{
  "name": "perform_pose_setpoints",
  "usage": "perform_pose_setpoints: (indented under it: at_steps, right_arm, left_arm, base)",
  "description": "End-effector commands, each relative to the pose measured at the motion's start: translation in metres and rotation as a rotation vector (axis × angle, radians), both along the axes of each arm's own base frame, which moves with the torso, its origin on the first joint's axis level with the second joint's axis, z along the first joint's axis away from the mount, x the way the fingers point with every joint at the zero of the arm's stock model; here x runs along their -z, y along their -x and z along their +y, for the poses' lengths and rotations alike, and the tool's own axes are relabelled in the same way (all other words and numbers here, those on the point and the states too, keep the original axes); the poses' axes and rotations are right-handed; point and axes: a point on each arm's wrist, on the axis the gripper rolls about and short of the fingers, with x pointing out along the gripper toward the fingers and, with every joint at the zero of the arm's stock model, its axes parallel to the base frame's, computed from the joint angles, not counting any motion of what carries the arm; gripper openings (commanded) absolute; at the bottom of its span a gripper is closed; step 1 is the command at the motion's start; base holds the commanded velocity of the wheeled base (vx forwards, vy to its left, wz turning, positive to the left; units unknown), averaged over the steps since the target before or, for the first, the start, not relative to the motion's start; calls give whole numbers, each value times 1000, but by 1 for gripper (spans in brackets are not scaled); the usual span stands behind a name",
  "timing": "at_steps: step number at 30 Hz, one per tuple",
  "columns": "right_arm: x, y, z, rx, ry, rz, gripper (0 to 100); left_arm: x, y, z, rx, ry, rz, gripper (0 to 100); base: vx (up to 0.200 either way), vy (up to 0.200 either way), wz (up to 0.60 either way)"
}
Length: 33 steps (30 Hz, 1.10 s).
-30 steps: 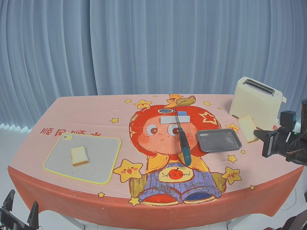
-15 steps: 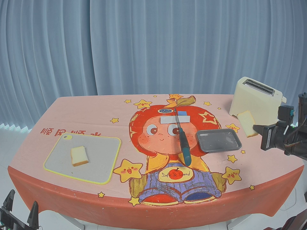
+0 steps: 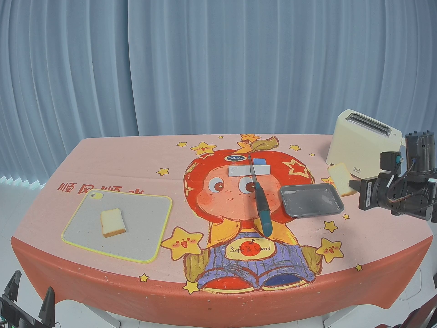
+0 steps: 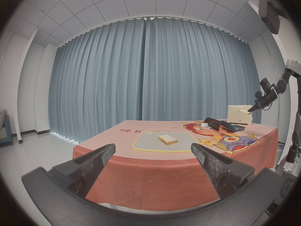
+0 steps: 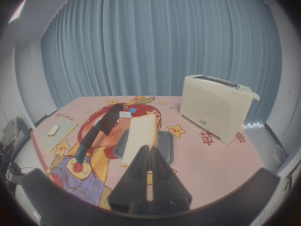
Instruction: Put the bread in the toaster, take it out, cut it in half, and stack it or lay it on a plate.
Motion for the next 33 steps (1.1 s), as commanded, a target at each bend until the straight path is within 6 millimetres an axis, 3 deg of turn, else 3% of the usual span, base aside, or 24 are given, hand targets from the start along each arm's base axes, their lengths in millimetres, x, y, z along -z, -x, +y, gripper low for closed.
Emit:
perform_pose_setpoints:
  at_steps: [1,16,33]
  right_arm:
    - [16,-16,-1,23,16,45,0]
    - [49,-43,2,29,28,113,0]
    - [64,-54,5,34,32,141,0]
  left_arm:
    - [5,-1,0,0,0,7,100]
    - [5,-1,0,0,0,7,100]
    - [5,0,0,-2,0,6,100]
  base:
    - [0,0,0]
    - [0,0,0]
    - [0,0,0]
